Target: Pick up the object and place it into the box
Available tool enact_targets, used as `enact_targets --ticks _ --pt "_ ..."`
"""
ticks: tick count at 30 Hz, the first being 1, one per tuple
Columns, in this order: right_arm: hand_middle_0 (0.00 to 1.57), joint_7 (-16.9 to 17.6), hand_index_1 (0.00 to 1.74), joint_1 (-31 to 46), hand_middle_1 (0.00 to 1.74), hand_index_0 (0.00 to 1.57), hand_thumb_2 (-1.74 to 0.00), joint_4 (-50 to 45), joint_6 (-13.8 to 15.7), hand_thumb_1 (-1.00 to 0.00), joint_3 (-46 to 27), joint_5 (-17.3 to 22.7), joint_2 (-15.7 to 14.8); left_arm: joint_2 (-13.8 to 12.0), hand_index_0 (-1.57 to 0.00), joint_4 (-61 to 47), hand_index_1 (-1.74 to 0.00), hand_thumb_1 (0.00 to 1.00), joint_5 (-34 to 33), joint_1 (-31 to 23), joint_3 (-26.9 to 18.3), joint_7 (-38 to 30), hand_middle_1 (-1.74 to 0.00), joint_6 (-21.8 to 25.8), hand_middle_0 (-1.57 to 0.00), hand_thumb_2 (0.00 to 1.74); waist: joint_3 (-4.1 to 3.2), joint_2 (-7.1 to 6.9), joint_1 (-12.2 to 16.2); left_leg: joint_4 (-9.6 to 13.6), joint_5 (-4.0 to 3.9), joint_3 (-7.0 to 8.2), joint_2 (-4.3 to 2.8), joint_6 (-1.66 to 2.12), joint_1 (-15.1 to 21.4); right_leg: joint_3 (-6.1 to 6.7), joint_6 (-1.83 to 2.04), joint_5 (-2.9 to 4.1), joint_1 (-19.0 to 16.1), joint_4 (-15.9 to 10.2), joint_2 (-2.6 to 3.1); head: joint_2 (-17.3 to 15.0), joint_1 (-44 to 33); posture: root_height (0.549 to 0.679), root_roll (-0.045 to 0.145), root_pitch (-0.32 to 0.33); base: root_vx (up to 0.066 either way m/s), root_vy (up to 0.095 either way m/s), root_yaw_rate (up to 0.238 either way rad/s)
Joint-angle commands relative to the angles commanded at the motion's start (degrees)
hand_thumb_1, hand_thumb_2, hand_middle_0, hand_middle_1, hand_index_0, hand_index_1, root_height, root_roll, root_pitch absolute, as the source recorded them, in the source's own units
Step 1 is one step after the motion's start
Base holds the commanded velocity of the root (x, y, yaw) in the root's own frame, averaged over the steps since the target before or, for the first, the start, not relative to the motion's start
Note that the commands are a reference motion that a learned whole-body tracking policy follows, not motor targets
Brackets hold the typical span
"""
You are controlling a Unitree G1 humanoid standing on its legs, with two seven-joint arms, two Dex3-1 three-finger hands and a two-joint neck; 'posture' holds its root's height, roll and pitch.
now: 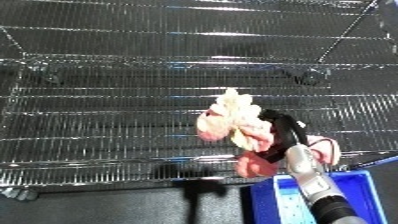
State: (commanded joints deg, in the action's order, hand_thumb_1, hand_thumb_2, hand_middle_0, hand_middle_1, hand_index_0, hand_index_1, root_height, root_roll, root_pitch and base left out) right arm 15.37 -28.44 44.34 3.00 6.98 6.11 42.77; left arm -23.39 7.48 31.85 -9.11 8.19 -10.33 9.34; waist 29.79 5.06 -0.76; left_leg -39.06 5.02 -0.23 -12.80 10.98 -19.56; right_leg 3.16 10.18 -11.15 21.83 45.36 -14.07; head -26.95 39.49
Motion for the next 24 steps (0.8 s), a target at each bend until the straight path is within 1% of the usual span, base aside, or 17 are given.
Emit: enact_targets --ticks 6,11,15,20,21,24 --pt "1.57 3.65 1.74 5.35 1.74 1.57 -1.74 -9.95 2.2 -1.0 -8.22 2.48 0.25 0.23 -1.57 -0.08 -1.74 1.0 -0.35 0.22 -0.36 0.12 -1.74 -0.3 -1.57 1.74 0.0 -0.38 1.35 -0.64 0.27 0.23 -0.17 -0.27 0.89 0.1 0.03 0.22 -0.92 0.17 -0.03 1.34 3.71 0.611 0.05 -0.219 -0.013 -0.002 -0.018" --pt "1.57 6.28 1.74 11.45 1.74 1.57 -1.74 -18.83 4.07 -1.0 -16.43 3.88 0.23 0.65 -1.57 -0.32 -1.74 1.0 -0.24 0.33 -0.64 0.27 -1.74 -0.69 -1.57 1.74 0.0 -0.89 2.84 -1.82 0.77 0.38 -0.34 -0.57 1.57 0.45 -0.03 0.38 -1.58 0.65 0.06 2.7 7.35 0.609 0.05 -0.239 -0.009 -0.001 -0.042" --pt "1.57 7.66 1.74 15.46 1.74 1.57 -1.74 -23.67 5.32 -1.0 -21.99 4.72 -0.22 0.81 -1.57 -0.07 -1.74 1.0 -0.34 0.89 -0.58 0.31 -1.74 -0.93 -1.57 1.74 0.0 -1.28 3.87 -2.64 1.19 0.57 -0.51 -0.76 2.04 0.65 -0.07 0.43 -2.02 0.91 0.18 4.12 9.86 0.608 0.05 -0.253 -0.003 -0.002 -0.057" --pt "1.57 8.91 1.74 19.5 1.74 1.57 -1.74 -27.94 6.61 -1.0 -27.78 5.23 -0.2 0.94 -1.57 0.1 -1.74 1.0 -0.28 1.69 -0.46 0.49 -1.74 -1.14 -1.57 1.74 -0.07 -1.68 5.43 -2.89 1.63 1.08 -0.79 -0.81 3.06 0.83 -0.11 0.45 -3.1 0.52 0.24 5.46 13.34 0.609 0.051 -0.265 0.002 -0.002 -0.052" --pt "1.57 9.12 1.74 20.17 1.74 1.57 -1.74 -28.55 6.82 -1.0 -28.72 5.32 -0.28 0.98 -1.57 0.15 -1.74 1.0 -0.24 1.79 -0.43 0.47 -1.74 -1.17 -1.57 1.74 -0.13 -1.73 5.72 -2.91 1.72 1.19 -0.83 -0.81 3.26 0.87 -0.12 0.44 -3.28 0.42 0.26 6.46 16.05 0.609 0.052 -0.266 -0.002 -0.004 -0.059" --pt "1.57 9.79 1.74 22.06 1.74 1.57 -1.74 -30.05 7.61 -1.0 -31.42 5.77 -0.87 1.28 -1.57 0.24 -1.74 1.0 -0.08 1.7 -0.4 0.3 -1.74 -1.27 -1.57 1.74 -0.41 -1.87 6.59 -3.27 2.06 1.5 -0.98 -0.82 3.69 1.03 -0.21 0.46 -3.7 0.2 0.33 6.36 19.04 0.61 0.053 -0.27 0.004 -0.003 -0.074"
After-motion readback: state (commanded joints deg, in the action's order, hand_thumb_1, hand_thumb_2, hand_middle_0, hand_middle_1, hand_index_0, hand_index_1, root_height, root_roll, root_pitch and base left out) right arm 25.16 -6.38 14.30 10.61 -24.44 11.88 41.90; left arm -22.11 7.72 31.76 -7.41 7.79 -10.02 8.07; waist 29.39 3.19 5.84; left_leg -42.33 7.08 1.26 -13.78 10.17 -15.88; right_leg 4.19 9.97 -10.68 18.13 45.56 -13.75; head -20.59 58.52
